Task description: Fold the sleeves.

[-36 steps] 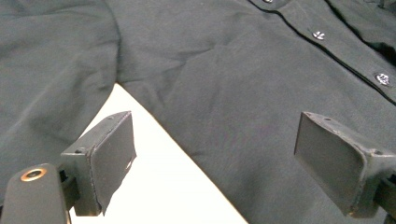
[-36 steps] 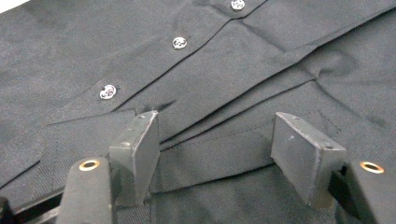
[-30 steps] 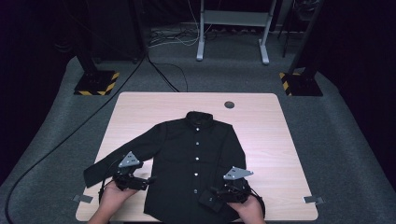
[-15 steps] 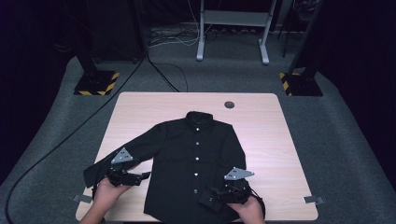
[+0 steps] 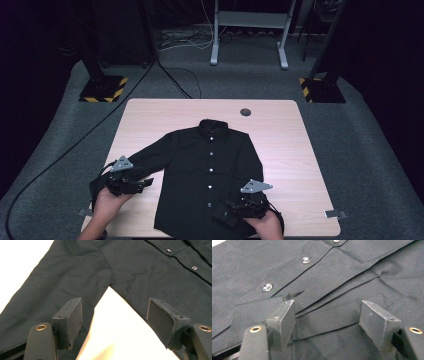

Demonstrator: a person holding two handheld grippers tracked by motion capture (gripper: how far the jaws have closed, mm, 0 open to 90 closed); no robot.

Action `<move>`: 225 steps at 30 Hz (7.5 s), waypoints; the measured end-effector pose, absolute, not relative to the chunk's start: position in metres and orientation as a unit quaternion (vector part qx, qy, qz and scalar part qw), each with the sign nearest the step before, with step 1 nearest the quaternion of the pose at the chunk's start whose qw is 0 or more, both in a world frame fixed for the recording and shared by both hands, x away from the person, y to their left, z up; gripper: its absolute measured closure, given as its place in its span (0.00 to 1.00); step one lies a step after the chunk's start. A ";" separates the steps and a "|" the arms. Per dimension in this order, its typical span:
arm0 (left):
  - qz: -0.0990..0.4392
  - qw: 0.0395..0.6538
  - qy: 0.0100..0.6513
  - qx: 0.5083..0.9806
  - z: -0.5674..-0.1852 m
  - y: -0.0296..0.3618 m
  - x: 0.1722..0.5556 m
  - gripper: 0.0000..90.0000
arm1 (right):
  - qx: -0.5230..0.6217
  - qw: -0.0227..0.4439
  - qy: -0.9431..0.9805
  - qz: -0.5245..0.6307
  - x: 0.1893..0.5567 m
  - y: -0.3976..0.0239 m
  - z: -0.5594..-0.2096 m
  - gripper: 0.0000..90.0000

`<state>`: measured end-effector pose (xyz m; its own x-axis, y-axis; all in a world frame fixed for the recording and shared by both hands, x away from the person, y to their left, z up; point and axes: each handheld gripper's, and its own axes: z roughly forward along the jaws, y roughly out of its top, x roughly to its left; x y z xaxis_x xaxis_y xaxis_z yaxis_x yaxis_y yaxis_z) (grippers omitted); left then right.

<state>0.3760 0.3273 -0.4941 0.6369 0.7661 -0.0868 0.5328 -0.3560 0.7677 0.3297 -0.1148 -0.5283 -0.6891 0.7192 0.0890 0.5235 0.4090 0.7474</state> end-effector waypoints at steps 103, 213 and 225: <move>0.202 0.285 0.499 0.793 -0.509 0.437 0.404 0.68 | 0.381 0.123 0.821 0.407 0.328 -0.116 -0.533 0.30; 0.217 0.370 0.305 0.850 -0.440 0.357 0.341 0.96 | 0.381 0.121 0.819 0.411 0.329 -0.117 -0.534 0.29; 0.203 0.368 0.265 0.868 -0.442 0.329 0.336 0.96 | 0.381 0.120 0.819 0.412 0.329 -0.117 -0.534 0.29</move>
